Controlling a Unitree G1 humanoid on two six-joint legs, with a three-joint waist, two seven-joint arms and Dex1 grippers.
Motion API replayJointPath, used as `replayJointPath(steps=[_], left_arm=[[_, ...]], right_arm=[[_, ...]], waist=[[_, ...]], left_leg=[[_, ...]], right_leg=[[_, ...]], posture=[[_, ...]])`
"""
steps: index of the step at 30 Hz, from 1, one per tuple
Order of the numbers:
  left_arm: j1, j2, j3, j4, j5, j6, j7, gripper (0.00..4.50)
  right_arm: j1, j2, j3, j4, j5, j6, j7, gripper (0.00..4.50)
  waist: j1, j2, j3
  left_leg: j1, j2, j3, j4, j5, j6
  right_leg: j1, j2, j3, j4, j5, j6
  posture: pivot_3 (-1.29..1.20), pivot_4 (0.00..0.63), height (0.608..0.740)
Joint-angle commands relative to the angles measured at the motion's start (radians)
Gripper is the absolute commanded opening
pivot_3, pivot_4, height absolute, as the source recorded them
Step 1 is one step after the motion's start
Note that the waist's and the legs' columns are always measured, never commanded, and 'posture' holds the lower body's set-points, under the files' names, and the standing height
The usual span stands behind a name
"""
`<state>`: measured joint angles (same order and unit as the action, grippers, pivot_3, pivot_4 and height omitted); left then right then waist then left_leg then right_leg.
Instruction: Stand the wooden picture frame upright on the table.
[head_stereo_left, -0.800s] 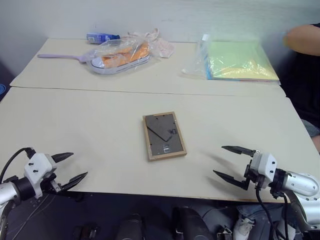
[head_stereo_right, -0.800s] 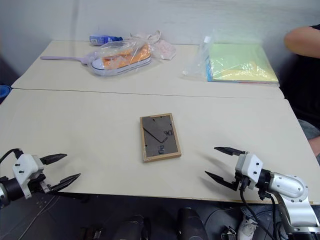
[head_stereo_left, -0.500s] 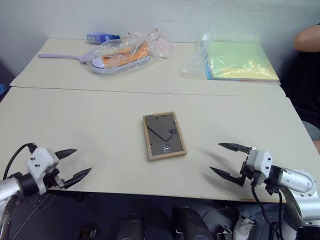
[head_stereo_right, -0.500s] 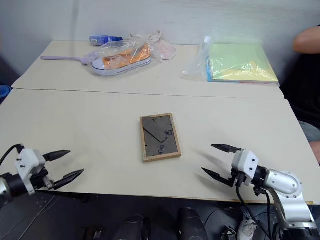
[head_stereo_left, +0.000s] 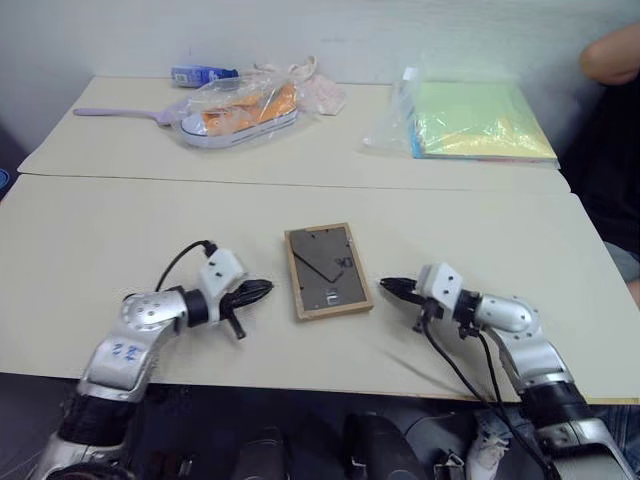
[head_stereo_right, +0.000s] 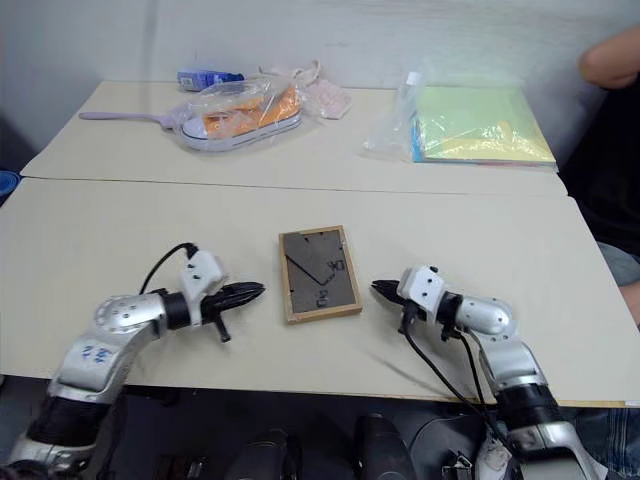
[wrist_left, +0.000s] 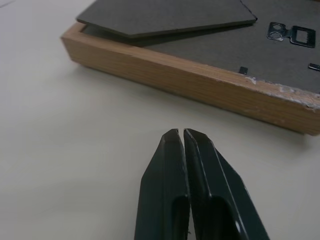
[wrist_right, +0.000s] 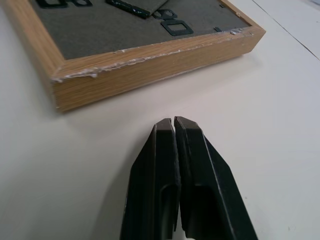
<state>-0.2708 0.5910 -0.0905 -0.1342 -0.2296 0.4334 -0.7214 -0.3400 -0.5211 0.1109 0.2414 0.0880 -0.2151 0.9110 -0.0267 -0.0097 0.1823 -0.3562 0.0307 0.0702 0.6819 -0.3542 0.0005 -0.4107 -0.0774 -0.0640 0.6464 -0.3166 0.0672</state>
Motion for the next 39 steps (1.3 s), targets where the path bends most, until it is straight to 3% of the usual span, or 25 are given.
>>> replayJointPath(steps=[1, 8, 14, 17, 19, 22, 25, 27, 34, 39], left_arm=[[-0.055, -0.035, -0.042, 0.026, 0.037, 0.016, 0.023, 0.33], [-0.091, -0.076, -0.038, 0.056, 0.045, 0.037, 0.039, 0.33], [-0.037, -0.01, 0.031, 0.01, 0.0, 0.122, 0.007, 0.33], [-0.031, 0.05, 0.139, -0.035, -0.178, 0.434, -0.044, 0.87], [-0.061, 0.121, 0.174, -0.054, -0.344, 0.756, -0.115, 1.48], [-0.147, 0.127, 0.221, -0.023, -0.456, 1.029, -0.1, 2.44], [-0.258, 0.134, 0.169, 0.085, -0.564, 1.181, -0.034, 3.4], [-0.324, 0.07, 0.17, 0.182, -0.61, 1.181, 0.059, 3.99], [-0.439, -0.06, 0.108, 0.324, -0.723, 1.181, 0.266, 3.99], [-0.483, -0.146, 0.127, 0.409, -0.763, 1.181, 0.375, 3.99]], right_arm=[[0.009, 0.016, 0.026, -0.06, 0.001, 0.001, 0.006, 0.0], [0.077, 0.013, 0.054, -0.243, 0.004, 0.116, -0.005, 0.0], [0.115, -0.019, 0.023, -0.303, -0.006, 0.184, -0.025, 0.0], [0.119, -0.06, 0.011, -0.328, -0.002, 0.201, -0.007, 0.0], [0.12, -0.086, 0.016, -0.358, 0.002, 0.223, 0.007, 0.0], [0.118, -0.099, 0.03, -0.396, 0.005, 0.26, 0.01, 0.0], [0.112, -0.098, 0.045, -0.421, -0.004, 0.292, 0.005, 0.0], [0.104, -0.095, 0.052, -0.432, -0.012, 0.313, -0.003, 0.0], [0.085, -0.088, 0.077, -0.45, -0.025, 0.343, -0.014, 0.0], [0.079, -0.08, 0.089, -0.452, -0.036, 0.344, -0.02, 0.0]], waist=[[0.001, 0.0, 0.0], [0.002, 0.0, 0.0], [-0.003, 0.0, 0.0], [-0.003, 0.0, 0.0], [-0.002, 0.0, 0.0], [0.0, 0.0, 0.0], [0.011, -0.001, 0.0], [0.016, -0.001, 0.0], [0.027, -0.001, 0.0], [0.029, -0.002, -0.001]], left_leg=[[0.0, 0.0, 0.0, 0.0, 0.0, 0.0], [0.0, 0.0, 0.0, 0.001, 0.0, 0.0], [0.0, 0.0, 0.0, 0.001, 0.0, 0.0], [0.001, 0.0, 0.0, 0.0, 0.0, 0.0], [0.001, 0.0, -0.001, 0.0, 0.0, 0.0], [0.001, 0.0, -0.001, 0.0, 0.0, 0.0], [-0.001, -0.001, -0.003, 0.001, 0.0, 0.0], [-0.001, -0.002, -0.003, 0.001, 0.0, 0.0], [-0.001, -0.002, -0.003, 0.002, 0.0, 0.0], [0.0, -0.003, -0.003, 0.003, 0.0, 0.0]], right_leg=[[0.0, 0.0, 0.0, 0.0, 0.0, 0.0], [0.0, 0.0, 0.0, 0.0, 0.0, 0.0], [0.0, 0.0, 0.0, 0.001, 0.0, 0.0], [0.0, 0.0, 0.001, 0.001, 0.0, 0.0], [0.0, 0.0, 0.001, 0.001, 0.0, 0.0], [0.001, 0.0, 0.001, 0.001, 0.0, 0.0], [0.001, 0.0, 0.0, 0.001, 0.0, 0.0], [0.001, -0.001, 0.0, 0.0, 0.0, 0.0], [0.001, -0.001, 0.0, 0.0, 0.0, 0.0], [0.002, -0.001, 0.0, 0.0, 0.0, 0.0]], posture=[[0.0, 0.15, 0.74], [0.0, 0.15, 0.74], [0.0, 0.15, 0.74], [0.0, 0.15, 0.74], [0.0, 0.15, 0.74], [0.0, 0.15, 0.74], [0.0, 0.15, 0.74], [0.0, 0.15, 0.74], [0.0, 0.15, 0.74], [0.0, 0.15, 0.74]])
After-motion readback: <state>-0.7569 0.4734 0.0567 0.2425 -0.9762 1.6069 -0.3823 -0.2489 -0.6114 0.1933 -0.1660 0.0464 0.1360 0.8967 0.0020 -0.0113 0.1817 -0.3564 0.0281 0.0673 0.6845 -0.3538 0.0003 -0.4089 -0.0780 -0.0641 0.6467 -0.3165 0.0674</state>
